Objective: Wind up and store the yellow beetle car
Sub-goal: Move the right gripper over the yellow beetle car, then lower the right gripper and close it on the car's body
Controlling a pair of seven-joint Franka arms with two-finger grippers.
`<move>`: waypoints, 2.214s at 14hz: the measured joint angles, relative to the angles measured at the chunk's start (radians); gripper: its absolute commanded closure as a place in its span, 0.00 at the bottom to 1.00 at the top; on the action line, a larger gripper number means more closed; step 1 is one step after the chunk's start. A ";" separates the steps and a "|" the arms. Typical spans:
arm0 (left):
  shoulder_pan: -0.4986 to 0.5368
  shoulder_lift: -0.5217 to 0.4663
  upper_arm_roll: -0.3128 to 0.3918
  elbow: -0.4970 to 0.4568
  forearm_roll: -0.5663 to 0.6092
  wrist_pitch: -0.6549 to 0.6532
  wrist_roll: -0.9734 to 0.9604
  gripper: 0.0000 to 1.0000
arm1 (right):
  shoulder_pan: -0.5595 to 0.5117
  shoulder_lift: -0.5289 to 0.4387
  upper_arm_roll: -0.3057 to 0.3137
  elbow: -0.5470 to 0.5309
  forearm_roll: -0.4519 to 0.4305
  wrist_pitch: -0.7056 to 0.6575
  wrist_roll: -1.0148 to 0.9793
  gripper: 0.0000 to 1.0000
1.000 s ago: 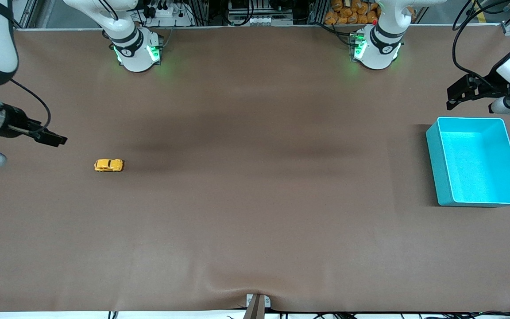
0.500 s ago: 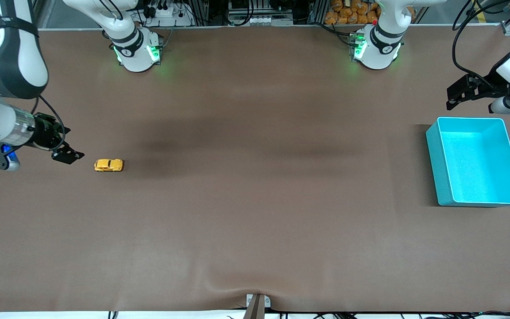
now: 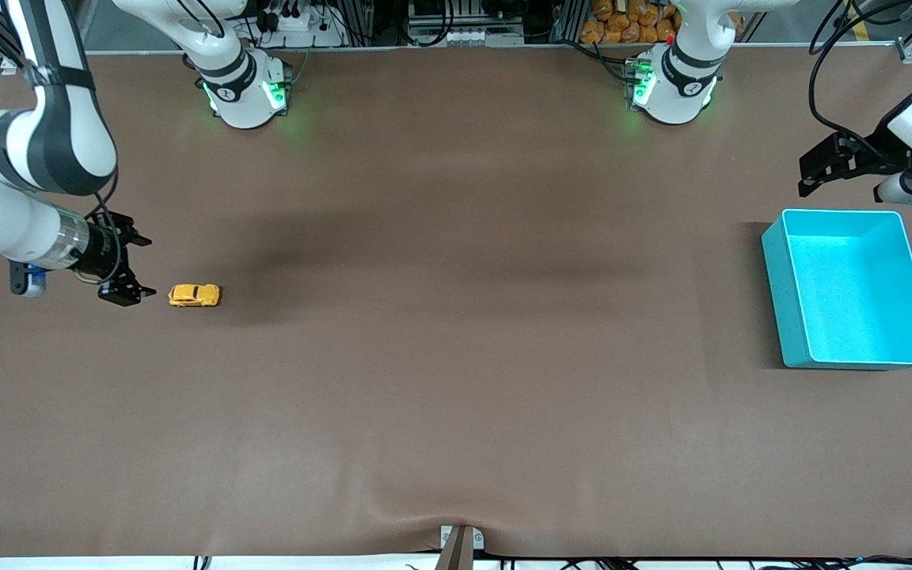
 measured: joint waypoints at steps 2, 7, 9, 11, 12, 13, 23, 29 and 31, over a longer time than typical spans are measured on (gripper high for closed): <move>0.000 0.000 0.000 0.000 0.000 0.000 0.000 0.00 | -0.004 0.027 -0.001 -0.017 0.000 0.044 0.063 0.00; 0.000 0.000 0.004 0.000 0.000 0.000 0.000 0.00 | -0.010 0.099 -0.001 -0.061 0.000 0.163 0.098 0.00; 0.000 0.000 0.004 0.000 0.000 0.000 0.000 0.00 | -0.010 0.111 -0.001 -0.120 0.000 0.259 0.102 0.00; 0.000 0.000 0.004 0.000 0.000 0.000 0.000 0.00 | -0.011 0.113 -0.002 -0.162 0.000 0.316 0.105 0.00; 0.000 0.000 0.004 0.000 0.000 0.000 0.000 0.00 | -0.013 0.113 -0.003 -0.169 0.000 0.325 0.106 0.00; 0.000 0.000 0.004 0.000 0.000 0.000 0.000 0.00 | -0.017 0.113 -0.005 -0.172 0.000 0.332 0.106 0.00; 0.000 0.000 0.005 0.000 0.000 0.000 0.000 0.00 | -0.022 0.191 -0.014 -0.209 0.000 0.466 0.109 0.12; 0.000 0.000 0.004 0.000 0.000 0.000 0.000 0.00 | -0.022 0.204 -0.023 -0.228 0.000 0.506 0.144 0.12; 0.000 0.000 0.001 0.001 0.000 0.000 0.000 0.00 | -0.022 0.205 -0.023 -0.244 0.000 0.538 0.145 0.22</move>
